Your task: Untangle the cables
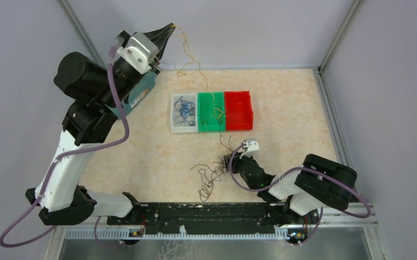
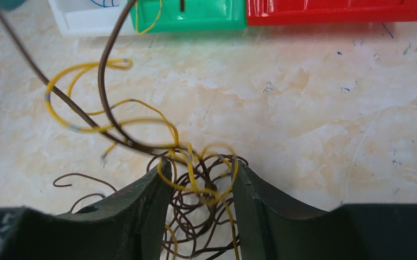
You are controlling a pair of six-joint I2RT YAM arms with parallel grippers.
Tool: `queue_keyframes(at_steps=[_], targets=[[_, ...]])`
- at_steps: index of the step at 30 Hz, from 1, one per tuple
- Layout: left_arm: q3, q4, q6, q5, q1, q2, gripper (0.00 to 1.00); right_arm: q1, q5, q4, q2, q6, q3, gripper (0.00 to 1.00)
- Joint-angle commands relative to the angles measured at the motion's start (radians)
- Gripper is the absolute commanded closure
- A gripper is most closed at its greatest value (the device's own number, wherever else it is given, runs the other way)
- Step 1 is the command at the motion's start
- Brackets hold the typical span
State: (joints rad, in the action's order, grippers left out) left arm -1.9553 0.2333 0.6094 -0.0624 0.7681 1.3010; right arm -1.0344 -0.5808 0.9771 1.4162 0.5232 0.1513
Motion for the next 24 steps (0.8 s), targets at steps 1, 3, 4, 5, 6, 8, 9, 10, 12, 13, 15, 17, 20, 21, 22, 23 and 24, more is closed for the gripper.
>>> queue_keyframes(at_steps=[1,3,4,5,6,8,9,10,12,13,15,17,20,21,22,23,24], targets=[[0.000,-0.152,-0.020,0.062,0.003,-0.027,1.00,-0.006,0.006,0.098,0.030,0.048,-0.025,0.57],[0.004,-0.222,0.000,0.077,0.003,-0.032,1.00,-0.006,0.008,0.120,0.047,0.060,-0.038,0.61],[0.003,-0.249,0.008,0.078,0.003,-0.033,1.00,-0.006,0.010,0.132,0.055,0.065,-0.044,0.63],[0.000,-0.265,0.015,0.075,0.003,-0.033,1.00,-0.006,0.012,0.146,0.063,0.069,-0.048,0.63],[-0.007,-0.277,0.022,0.067,0.003,-0.031,1.00,-0.006,0.018,0.161,0.071,0.072,-0.052,0.65],[-0.015,-0.308,0.037,0.076,0.003,-0.028,1.00,-0.006,0.023,0.175,0.086,0.080,-0.056,0.73],[-0.016,-0.337,0.043,0.091,0.003,-0.026,1.00,-0.006,0.026,0.183,0.094,0.081,-0.057,0.79],[-0.017,-0.368,0.053,0.102,0.003,-0.024,1.00,-0.006,0.027,0.191,0.103,0.082,-0.059,0.83],[-0.029,-0.381,0.071,0.096,0.003,-0.015,1.00,-0.006,0.030,0.214,0.117,0.082,-0.061,0.83],[-0.046,-0.348,0.078,0.084,0.003,-0.008,1.00,-0.006,0.034,0.224,0.120,0.081,-0.062,0.79],[-0.048,-0.271,0.071,0.065,0.003,0.000,1.00,-0.006,0.036,0.228,0.110,0.074,-0.060,0.68],[-0.018,-0.215,0.085,0.030,0.003,-0.006,1.00,-0.007,0.039,0.209,0.066,0.058,-0.054,0.61],[0.089,-0.197,0.096,0.013,0.003,-0.033,1.00,-0.006,0.043,0.129,-0.040,0.022,-0.031,0.52],[0.134,-0.209,0.102,0.016,0.003,-0.040,1.00,-0.006,0.044,0.079,-0.082,0.012,-0.015,0.49],[0.193,-0.226,0.108,0.027,0.003,-0.042,1.00,-0.006,0.044,0.031,-0.128,-0.003,0.004,0.46],[0.230,-0.242,0.111,0.048,0.003,-0.040,1.00,-0.006,0.047,-0.031,-0.170,-0.022,0.022,0.46],[0.258,-0.254,0.110,0.071,0.003,-0.034,1.00,-0.005,0.049,-0.055,-0.217,-0.036,0.037,0.45]])
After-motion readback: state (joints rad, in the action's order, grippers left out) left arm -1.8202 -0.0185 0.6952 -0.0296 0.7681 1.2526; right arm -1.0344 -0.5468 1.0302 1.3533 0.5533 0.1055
